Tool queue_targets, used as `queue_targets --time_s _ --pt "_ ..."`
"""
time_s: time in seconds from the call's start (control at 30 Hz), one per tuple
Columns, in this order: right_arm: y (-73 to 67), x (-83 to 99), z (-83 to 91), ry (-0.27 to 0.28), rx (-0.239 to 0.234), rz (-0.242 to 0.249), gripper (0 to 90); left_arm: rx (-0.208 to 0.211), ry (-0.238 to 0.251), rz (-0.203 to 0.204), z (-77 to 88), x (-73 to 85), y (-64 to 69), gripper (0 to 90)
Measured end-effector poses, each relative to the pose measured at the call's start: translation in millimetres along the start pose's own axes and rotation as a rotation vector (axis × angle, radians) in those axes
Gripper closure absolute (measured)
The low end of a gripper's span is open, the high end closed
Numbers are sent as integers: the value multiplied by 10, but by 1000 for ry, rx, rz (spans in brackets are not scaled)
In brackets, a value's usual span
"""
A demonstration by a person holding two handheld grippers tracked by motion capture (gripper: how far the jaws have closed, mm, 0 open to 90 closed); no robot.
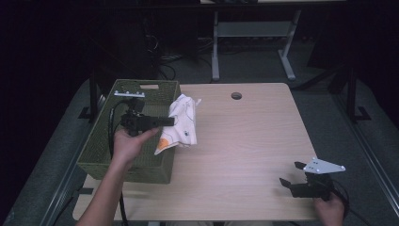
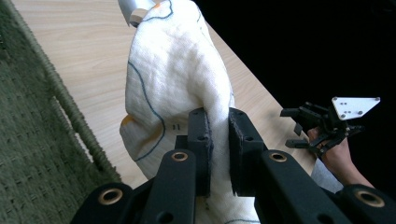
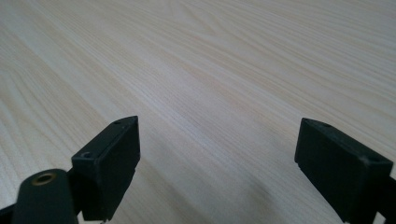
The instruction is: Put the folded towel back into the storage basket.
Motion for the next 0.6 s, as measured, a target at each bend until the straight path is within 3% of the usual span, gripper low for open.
queue_targets --time_s 0.6 --pt "1 2 -3 -4 3 0 137 -21 4 10 273 26 -107 817"
Point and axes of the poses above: each handheld gripper's, and its own axes: z roughly backward along the jaws, x roughly out of its underside, y roughly to its right, the point moved 4 cm from there along -z, roughly forward along the jaws, and after that the axes turned 13 degrees about x, right-handed, at the moved point
